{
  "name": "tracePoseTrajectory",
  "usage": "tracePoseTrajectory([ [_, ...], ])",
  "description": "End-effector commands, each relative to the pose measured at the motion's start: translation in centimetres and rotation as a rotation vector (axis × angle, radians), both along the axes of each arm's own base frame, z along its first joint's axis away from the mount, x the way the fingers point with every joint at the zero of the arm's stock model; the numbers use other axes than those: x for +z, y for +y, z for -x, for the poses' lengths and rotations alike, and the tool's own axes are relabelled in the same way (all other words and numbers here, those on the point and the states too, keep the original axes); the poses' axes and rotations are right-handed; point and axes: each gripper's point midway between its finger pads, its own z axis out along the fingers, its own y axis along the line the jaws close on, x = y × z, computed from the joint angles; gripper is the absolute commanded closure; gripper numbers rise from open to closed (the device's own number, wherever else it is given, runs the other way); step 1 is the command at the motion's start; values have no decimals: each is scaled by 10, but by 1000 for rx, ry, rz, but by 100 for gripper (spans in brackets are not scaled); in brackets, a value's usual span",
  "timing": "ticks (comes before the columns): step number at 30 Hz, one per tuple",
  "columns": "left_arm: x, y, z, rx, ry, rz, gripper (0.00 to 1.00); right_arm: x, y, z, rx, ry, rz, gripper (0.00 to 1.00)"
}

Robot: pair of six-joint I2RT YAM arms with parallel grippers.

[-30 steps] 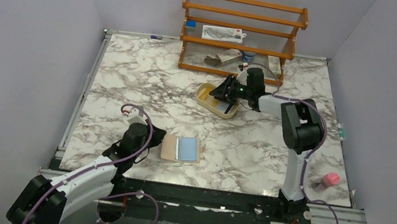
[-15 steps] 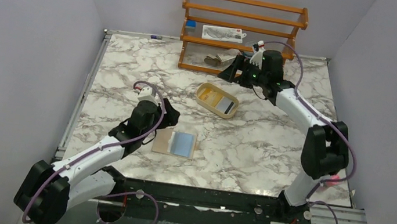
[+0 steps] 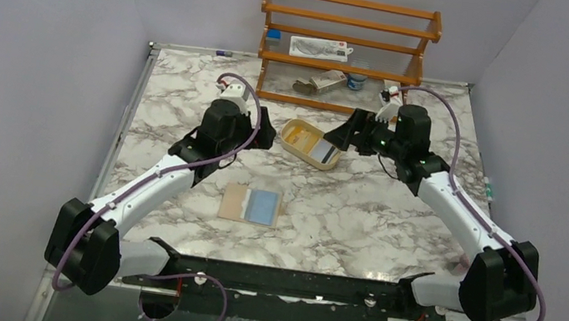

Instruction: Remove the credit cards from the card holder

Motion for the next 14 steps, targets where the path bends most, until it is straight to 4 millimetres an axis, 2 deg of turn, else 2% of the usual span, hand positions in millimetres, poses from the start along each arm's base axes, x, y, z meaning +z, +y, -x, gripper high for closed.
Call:
tracePoseTrajectory([
  [1, 31, -5, 0, -122, -69, 17, 1, -2, -12, 15, -28, -15, 15, 0],
  [7, 47, 10, -1, -116, -114, 23, 1, -4, -27, 21, -84, -50, 53, 0],
  [14, 63, 20, -2, -99, -148, 14, 1, -3, -31, 21, -96, -50, 79, 0],
])
